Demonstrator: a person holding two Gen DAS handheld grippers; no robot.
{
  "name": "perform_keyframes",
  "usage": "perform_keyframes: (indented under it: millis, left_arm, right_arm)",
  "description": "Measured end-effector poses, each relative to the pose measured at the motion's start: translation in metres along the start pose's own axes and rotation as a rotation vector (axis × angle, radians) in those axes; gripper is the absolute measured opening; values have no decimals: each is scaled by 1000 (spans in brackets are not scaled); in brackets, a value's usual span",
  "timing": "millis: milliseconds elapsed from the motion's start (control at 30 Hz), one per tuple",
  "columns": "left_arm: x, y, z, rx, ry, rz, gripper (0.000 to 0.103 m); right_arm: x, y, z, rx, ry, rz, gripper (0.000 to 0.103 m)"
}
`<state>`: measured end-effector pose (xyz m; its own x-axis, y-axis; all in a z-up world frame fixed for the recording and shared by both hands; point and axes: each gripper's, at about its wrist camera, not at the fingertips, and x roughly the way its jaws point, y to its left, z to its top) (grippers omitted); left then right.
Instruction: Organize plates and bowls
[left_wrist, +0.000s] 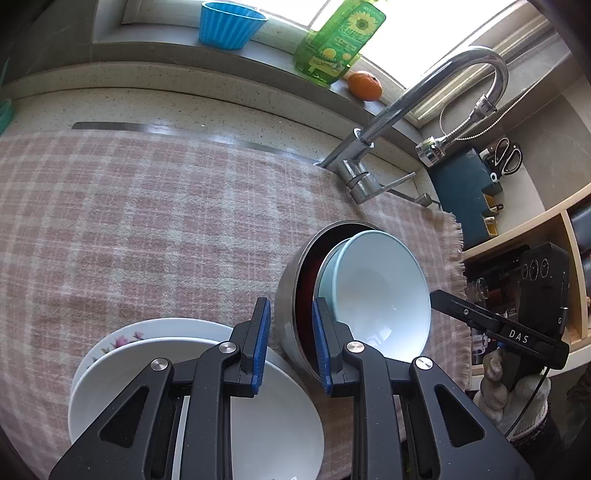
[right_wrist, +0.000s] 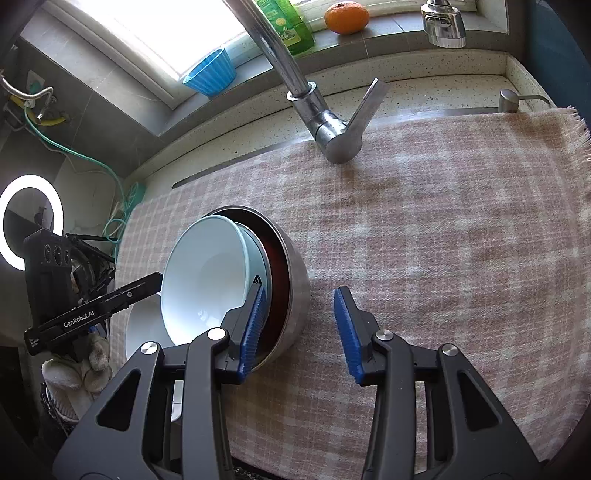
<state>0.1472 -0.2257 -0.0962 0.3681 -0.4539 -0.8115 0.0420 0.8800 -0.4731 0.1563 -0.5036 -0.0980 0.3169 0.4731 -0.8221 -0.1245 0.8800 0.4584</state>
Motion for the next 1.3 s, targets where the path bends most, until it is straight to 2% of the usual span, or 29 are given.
perform_keyframes:
  millis: [400,600,700,800,933,1167,1300]
  left_arm:
    - [9,0,-2,-7,13,4,21]
    - [13,5,-4,-38,19,-9,21]
    - [13,7,-4,-48,16,-10,16]
    - [15,7,-5,-59,18,-12,16]
    - [21,5,-8,-64,29,-15,11]
    - [19,-8,-11,-17,4,51,10]
    - [19,-10,-14,-22,1,58,9]
  right_arm:
    - [18,-5,-4,22,57,41,24]
    - [25,-6,-4,31,79,61,20]
    - [27,-5,-4,25,86,68,17]
    - [30,-4,-4,21,95,80,15]
    - [31,-5,-3,19,99,90,14]
    - [30,-4,0,-6,103,85,13]
    - [27,-4,1,-14,102,82,13]
